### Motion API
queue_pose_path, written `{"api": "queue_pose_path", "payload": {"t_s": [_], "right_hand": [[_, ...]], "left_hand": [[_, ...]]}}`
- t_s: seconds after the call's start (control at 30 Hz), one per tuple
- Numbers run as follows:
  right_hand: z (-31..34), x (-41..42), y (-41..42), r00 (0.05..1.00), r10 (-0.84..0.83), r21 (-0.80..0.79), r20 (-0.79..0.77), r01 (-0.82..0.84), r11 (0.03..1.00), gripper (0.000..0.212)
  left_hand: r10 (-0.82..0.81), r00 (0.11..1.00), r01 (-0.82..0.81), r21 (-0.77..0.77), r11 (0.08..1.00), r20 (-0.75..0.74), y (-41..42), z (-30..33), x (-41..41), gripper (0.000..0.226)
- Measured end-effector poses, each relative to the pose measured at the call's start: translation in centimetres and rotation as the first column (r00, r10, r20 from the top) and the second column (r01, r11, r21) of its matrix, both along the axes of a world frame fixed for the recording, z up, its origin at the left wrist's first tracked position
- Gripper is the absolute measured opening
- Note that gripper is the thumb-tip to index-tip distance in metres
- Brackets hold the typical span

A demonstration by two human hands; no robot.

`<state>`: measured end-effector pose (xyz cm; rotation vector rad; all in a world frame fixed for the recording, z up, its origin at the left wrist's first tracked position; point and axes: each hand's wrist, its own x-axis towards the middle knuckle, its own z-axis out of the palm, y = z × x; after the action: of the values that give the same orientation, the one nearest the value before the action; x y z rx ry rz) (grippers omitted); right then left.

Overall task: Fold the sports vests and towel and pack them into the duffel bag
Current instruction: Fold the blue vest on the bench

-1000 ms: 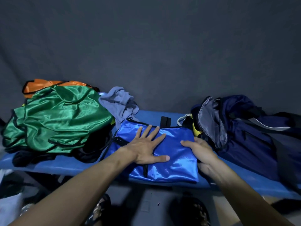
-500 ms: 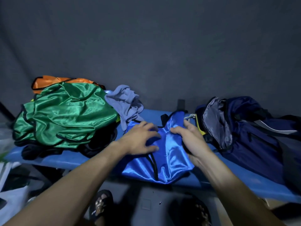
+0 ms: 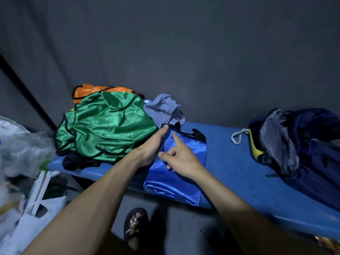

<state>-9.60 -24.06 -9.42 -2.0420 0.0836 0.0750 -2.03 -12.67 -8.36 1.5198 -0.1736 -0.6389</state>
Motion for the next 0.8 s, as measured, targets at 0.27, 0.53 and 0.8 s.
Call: {"api": "queue_pose_path", "payload": {"t_s": [0.27,0.53,0.8], "right_hand": [[0.9,-7.1,-2.7,0.930,0.363,-0.718,0.059,-0.213,0.663,0.071],[-3.1,-9.9,-4.1,0.857,0.432,-0.843,0.281,0.005,0.538,0.020],[-4.3,-10.9,-4.9,0.784,0.526,-0.895,0.328,0.081,0.438,0.035]], "left_hand": [[-0.034,0.989,0.005,0.199,0.980,0.144,0.1,-0.8,-0.4,0.033],[-0.079,0.936,-0.061,0.380,0.923,0.344,-0.4,-2.0,-0.7,0.036],[-0.201,0.803,-0.173,0.543,0.822,0.561,0.6,-1.8,-1.1,0.027]]}}
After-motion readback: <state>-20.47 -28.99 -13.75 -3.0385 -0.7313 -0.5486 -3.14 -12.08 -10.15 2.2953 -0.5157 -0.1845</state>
